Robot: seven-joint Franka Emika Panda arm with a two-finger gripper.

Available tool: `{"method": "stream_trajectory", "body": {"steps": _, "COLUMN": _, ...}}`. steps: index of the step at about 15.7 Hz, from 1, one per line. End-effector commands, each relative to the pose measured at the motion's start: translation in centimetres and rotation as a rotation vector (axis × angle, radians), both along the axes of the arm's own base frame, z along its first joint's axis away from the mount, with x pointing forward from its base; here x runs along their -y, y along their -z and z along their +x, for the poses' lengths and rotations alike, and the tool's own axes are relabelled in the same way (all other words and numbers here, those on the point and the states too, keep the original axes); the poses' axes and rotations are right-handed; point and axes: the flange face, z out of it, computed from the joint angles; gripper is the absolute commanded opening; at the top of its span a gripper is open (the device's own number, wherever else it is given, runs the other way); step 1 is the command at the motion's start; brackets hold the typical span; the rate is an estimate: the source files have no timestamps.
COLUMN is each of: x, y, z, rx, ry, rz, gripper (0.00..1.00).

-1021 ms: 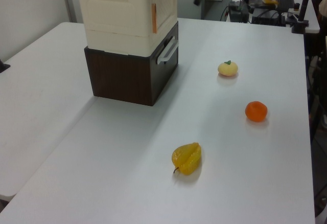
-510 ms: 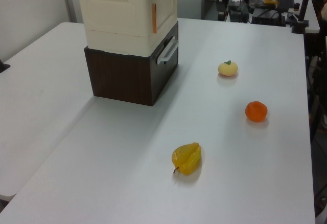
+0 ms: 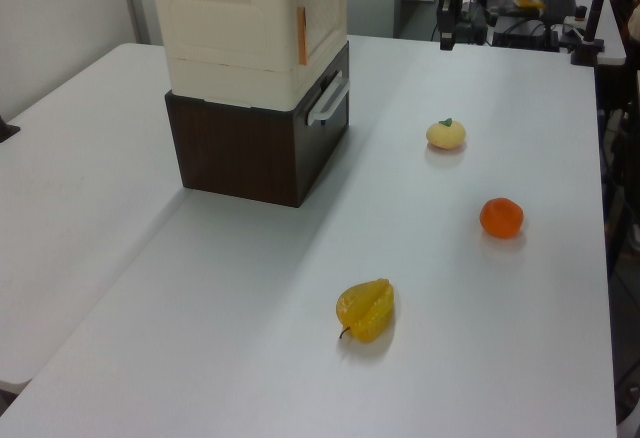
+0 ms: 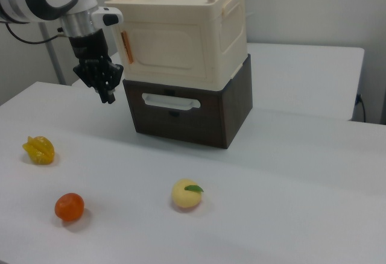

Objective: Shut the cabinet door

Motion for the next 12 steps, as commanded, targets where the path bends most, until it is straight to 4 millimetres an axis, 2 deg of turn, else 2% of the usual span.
{"method": "stream_trajectory", "body": {"steps": 1, "x": 0.9, "y": -0.2, "z": -1.2, "rx": -0.013, "ry": 0.008, "rz": -0.004, "gripper": 1.00}}
{"method": "stream_trajectory", "body": {"steps": 4, "x": 2.1, "y": -0.2, "z": -1.2, "rx": -0.015, "ry": 0.026, "rz": -0.004, "gripper": 1.00}}
{"method": "stream_trajectory", "body": {"steps": 12, "x": 2.9, "y": -0.6, "z": -1.3, "rx": -0.019, "ry": 0.043, "rz": -0.004, "gripper": 1.00}}
